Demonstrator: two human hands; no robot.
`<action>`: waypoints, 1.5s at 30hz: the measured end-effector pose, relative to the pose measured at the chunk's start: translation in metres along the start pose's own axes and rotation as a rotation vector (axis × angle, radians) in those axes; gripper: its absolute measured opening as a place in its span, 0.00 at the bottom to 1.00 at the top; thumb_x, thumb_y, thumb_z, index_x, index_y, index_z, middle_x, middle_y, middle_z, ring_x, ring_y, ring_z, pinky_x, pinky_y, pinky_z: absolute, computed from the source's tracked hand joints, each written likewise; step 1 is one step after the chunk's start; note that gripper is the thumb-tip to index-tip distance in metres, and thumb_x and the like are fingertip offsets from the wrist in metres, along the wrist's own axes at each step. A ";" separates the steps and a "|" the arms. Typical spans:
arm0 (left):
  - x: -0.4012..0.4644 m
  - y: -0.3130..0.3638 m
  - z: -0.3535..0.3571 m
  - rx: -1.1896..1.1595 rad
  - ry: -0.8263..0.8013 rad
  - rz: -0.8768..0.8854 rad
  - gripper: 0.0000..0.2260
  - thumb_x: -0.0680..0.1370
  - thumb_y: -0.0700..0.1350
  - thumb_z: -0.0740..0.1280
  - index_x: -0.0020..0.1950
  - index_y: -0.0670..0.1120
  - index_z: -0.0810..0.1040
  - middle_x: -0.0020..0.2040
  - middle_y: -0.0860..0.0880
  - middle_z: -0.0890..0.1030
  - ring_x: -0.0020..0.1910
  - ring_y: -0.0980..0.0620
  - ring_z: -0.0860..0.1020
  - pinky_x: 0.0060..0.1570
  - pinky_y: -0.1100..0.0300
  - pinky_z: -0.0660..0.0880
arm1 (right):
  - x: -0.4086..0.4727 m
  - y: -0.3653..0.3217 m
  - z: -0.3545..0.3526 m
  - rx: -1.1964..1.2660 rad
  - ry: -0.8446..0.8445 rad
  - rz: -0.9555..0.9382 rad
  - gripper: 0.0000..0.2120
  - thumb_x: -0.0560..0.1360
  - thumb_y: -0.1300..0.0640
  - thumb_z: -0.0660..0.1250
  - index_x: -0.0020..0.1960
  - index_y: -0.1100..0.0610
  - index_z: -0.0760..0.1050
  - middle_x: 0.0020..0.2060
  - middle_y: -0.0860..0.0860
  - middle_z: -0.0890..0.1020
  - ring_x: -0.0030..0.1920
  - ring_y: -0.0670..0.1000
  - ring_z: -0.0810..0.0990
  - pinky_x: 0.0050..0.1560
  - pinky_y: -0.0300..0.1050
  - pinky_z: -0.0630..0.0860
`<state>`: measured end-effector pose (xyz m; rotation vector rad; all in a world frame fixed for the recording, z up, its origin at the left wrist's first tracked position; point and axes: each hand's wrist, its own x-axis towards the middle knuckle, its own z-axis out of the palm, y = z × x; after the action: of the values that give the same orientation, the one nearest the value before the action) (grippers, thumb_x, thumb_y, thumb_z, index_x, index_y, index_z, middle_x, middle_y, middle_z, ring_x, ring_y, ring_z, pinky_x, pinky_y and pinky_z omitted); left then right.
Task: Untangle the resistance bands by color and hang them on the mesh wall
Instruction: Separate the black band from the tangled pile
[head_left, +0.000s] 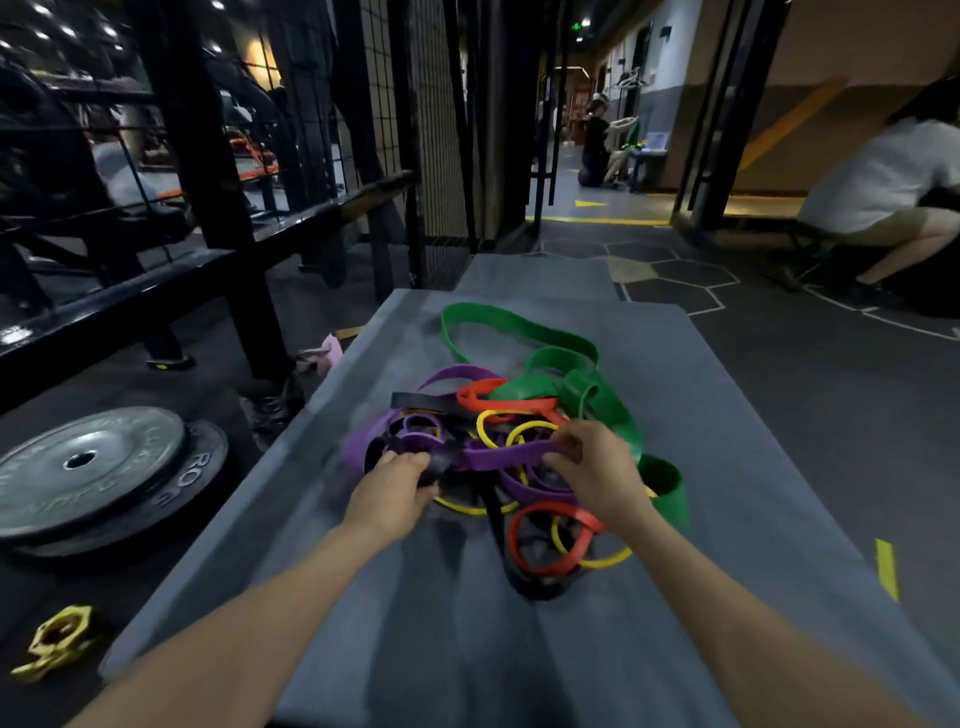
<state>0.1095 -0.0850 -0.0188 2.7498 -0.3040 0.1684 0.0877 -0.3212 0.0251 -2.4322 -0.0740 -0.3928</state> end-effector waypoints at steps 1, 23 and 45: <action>-0.002 -0.001 -0.002 -0.112 0.036 -0.030 0.10 0.76 0.47 0.65 0.53 0.42 0.73 0.52 0.42 0.78 0.57 0.41 0.75 0.51 0.53 0.72 | -0.004 -0.003 0.006 0.003 -0.030 -0.009 0.09 0.70 0.60 0.71 0.49 0.61 0.79 0.43 0.54 0.79 0.44 0.53 0.77 0.42 0.36 0.63; -0.048 -0.034 -0.125 -1.242 0.392 -0.231 0.12 0.78 0.42 0.63 0.34 0.46 0.73 0.24 0.54 0.69 0.26 0.56 0.66 0.32 0.63 0.64 | -0.008 -0.104 0.071 -0.058 -0.260 -0.122 0.06 0.70 0.60 0.68 0.48 0.58 0.77 0.43 0.53 0.81 0.46 0.55 0.79 0.49 0.46 0.75; -0.056 -0.068 -0.070 -0.072 0.417 -0.476 0.27 0.73 0.44 0.67 0.70 0.43 0.62 0.70 0.43 0.60 0.68 0.41 0.64 0.66 0.51 0.62 | 0.022 -0.098 0.100 -0.430 -0.185 -0.223 0.36 0.67 0.55 0.72 0.70 0.60 0.60 0.67 0.56 0.65 0.68 0.58 0.64 0.67 0.51 0.64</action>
<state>0.0659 0.0131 0.0141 2.5454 0.4400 0.5732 0.1202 -0.1829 0.0181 -2.8931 -0.3789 -0.3035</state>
